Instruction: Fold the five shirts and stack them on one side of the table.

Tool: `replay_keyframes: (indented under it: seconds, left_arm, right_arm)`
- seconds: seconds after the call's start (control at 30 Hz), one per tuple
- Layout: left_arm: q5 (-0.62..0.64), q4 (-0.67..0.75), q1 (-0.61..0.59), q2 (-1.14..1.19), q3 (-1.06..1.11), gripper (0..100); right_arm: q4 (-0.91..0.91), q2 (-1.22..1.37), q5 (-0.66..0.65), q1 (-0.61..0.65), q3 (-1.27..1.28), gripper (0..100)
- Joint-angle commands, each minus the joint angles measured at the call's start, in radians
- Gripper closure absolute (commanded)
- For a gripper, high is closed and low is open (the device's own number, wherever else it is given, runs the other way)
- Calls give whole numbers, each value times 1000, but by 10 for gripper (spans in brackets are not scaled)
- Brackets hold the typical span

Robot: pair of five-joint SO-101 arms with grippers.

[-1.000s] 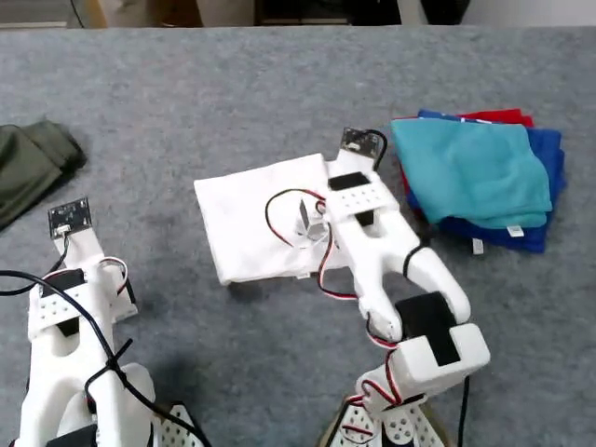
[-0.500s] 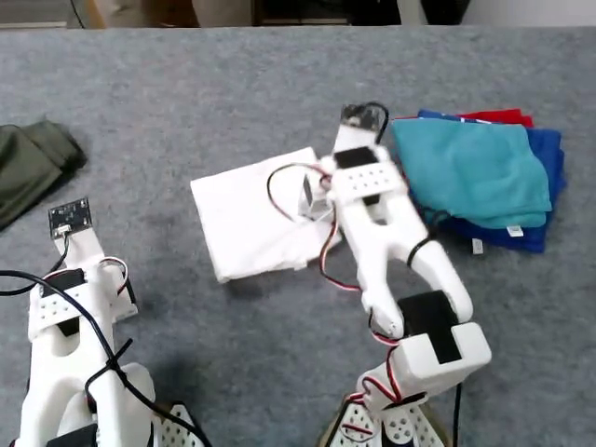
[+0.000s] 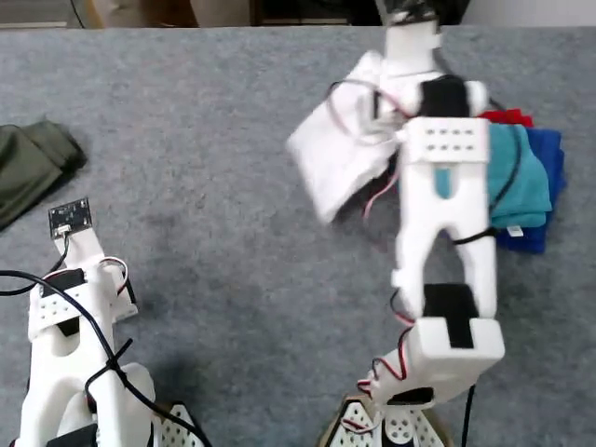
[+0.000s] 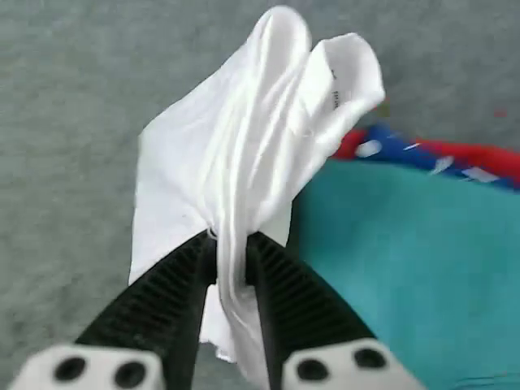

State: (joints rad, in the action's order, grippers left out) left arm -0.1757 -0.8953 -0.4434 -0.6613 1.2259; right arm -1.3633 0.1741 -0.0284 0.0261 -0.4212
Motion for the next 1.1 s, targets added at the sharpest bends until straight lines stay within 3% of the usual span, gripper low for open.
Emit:
replay_keyframes:
  seconds: [0.0, 0.23, 0.47, 1.0, 1.07]
  left_arm:
    - [-6, 11, -9, -21, -5, 980]
    - [-6, 11, -9, -21, -6, 980]
    - [-6, 12, -8, -21, -6, 980]
    - [-6, 6, -9, -21, -6, 980]
    - [-6, 6, -9, -21, -6, 980]
  right_arm:
    - [14, 45, -78, -147, -127, 996]
    - [-14, 130, -164, -423, -147, 996]
    - [-43, 133, -238, -582, -145, 996]
    - [17, 133, -328, -630, -125, 995]
    - [-15, 131, -327, -628, -110, 940]
